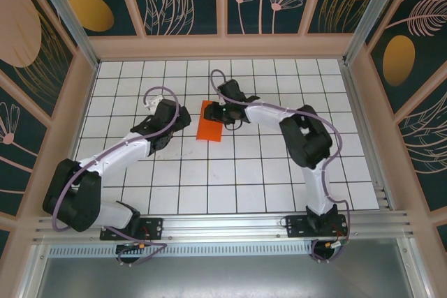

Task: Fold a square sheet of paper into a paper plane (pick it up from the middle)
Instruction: Move the paper to the center of the table.

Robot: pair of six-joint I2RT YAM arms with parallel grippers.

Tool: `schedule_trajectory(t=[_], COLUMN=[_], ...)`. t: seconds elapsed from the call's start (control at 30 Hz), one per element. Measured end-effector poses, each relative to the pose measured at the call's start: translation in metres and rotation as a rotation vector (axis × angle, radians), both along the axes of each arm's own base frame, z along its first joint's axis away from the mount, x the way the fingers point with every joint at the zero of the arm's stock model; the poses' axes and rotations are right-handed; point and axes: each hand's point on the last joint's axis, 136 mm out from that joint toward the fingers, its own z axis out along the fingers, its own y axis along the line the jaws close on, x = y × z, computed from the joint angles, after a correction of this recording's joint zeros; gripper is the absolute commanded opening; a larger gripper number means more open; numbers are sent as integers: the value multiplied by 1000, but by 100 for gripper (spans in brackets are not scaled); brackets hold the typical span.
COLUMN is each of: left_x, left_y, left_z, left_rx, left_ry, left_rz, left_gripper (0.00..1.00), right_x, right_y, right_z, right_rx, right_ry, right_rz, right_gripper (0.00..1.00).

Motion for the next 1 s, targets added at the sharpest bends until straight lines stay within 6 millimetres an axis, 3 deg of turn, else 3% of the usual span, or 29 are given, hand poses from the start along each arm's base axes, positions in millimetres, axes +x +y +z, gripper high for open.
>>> schedule_trajectory(t=[0.3,0.57,0.7,0.83,1.0], left_x=[-1,-1,-1,0,-1], left_y=[9,6,2,-12,-46], left_z=[-8,-7,-8,-7,-9], left_rx=[-44,-67,-87,-150,-298], left_ry=[13,11,17,14,15], left_rz=[46,49,36,-17,-140], left_gripper=[98,98,97,88,73], right_x=[1,-13,-46,-81,-88], right_y=[36,33,5,-32,-68], right_z=[-26,-32,-33,-32,-7], right_rx=[-41,-102,-153,-144,-70], right_ry=[20,-49,-67,1,55], right_rz=[97,256,375,423,300], right_gripper=[46,45,45,49,59])
